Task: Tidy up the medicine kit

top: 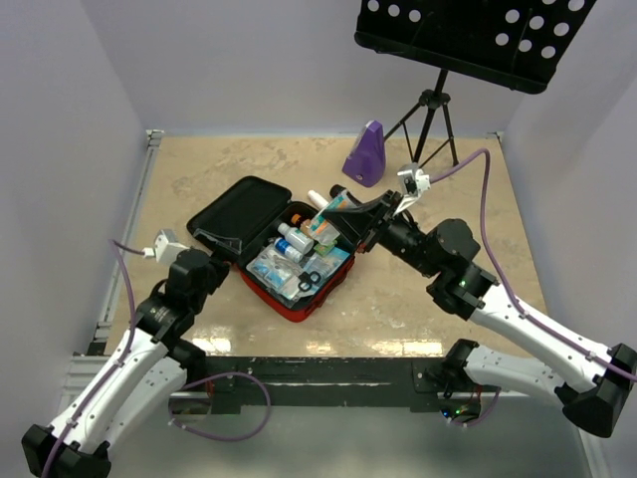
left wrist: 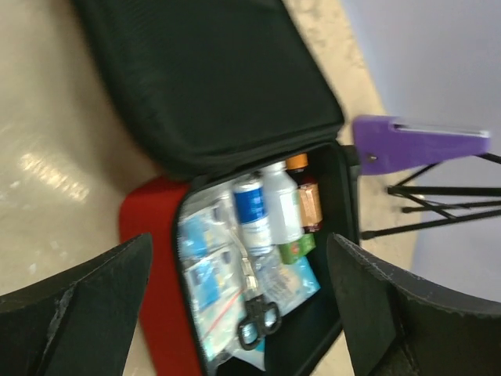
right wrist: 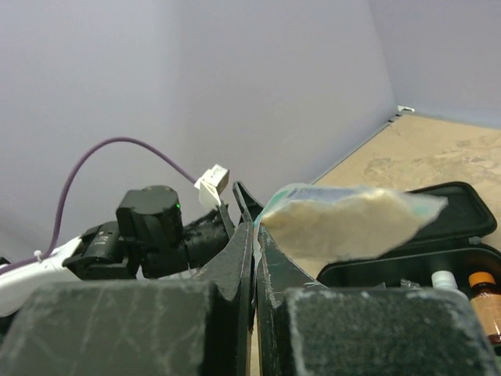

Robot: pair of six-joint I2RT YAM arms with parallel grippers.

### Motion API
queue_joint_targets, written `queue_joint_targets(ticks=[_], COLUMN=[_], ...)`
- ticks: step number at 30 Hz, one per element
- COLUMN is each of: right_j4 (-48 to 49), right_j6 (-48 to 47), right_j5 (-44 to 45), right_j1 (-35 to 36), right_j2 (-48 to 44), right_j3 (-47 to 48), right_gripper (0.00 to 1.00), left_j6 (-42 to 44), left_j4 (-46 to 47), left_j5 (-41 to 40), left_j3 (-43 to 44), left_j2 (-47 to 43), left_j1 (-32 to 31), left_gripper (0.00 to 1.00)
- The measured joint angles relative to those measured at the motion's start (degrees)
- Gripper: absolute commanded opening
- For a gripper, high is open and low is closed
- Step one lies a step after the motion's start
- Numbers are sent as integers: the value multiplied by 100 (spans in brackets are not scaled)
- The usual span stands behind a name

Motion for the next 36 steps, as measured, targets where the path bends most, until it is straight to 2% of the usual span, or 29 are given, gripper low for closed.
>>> queue_joint_targets(ticks=[6,11,14,20,27,31,36], right_j4=[-48,-52,-52,-68,-114,-125,-149], right_j6=[-96,-122,-162,-262,-367,-402,-452], right_j5=[9,9,9,11,9,7,9], right_j1=[0,0,0,0,-2,-2,-4], right_j2=[-28,-116,-151,-205,-236,-229,-223], right_j3=[-46,-116,-118,-118,-118,-120,-120], right_gripper=[0,0,0,0,0,0,0], left_j6=[-730,-1014,-979,-496,254,564,791], left_j4=[-170,179,638,2769,5005,7010,8585], left_j5=[-262,-332,-179,684,1381,1742,2677], left_j3=[-654,-1001,-1211,-2190,-2378,-2712,-2752], left_j2=[-177,-149,87,544,1705,2376,3440], left_j1=[15,238,603,1665,1926,2151,2479], left_gripper=[100,100,100,100,99,92,83])
